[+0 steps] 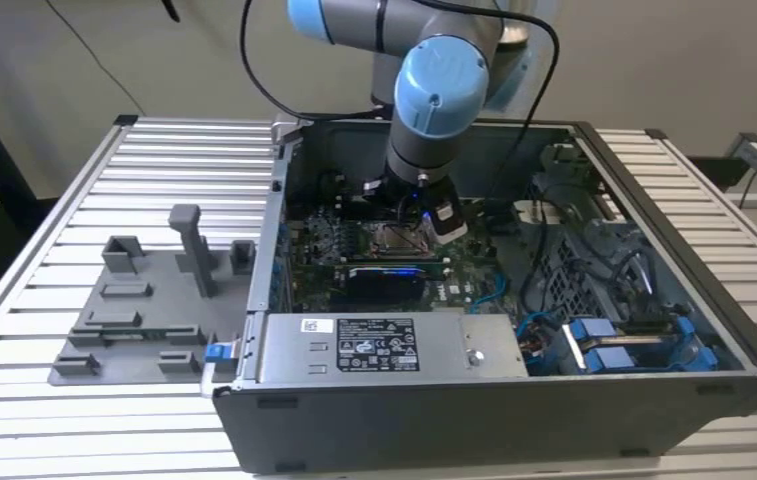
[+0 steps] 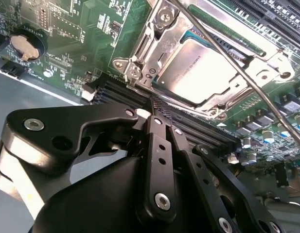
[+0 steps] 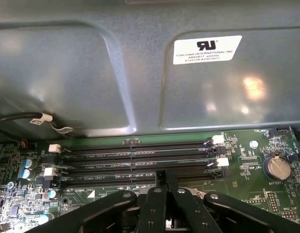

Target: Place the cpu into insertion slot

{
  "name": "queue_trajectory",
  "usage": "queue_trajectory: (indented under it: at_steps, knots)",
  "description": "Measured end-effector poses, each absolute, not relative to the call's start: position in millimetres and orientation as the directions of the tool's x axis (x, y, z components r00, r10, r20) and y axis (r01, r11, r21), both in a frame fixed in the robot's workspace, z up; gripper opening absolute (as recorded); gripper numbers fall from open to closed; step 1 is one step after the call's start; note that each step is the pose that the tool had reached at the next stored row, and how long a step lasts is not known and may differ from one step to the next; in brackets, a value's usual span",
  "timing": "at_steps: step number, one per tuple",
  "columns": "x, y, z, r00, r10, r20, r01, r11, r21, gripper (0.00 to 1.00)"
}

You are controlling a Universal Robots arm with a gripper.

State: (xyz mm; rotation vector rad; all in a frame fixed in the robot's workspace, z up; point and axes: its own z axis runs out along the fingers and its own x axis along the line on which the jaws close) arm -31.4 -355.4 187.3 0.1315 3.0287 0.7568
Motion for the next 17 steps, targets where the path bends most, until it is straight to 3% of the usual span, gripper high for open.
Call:
queue_trajectory:
  at_steps: [17]
  knots:
    - [-31.9,-360.3,199.0,-0.996,0.086,0.011,0.08,0.873,0.481,0.11]
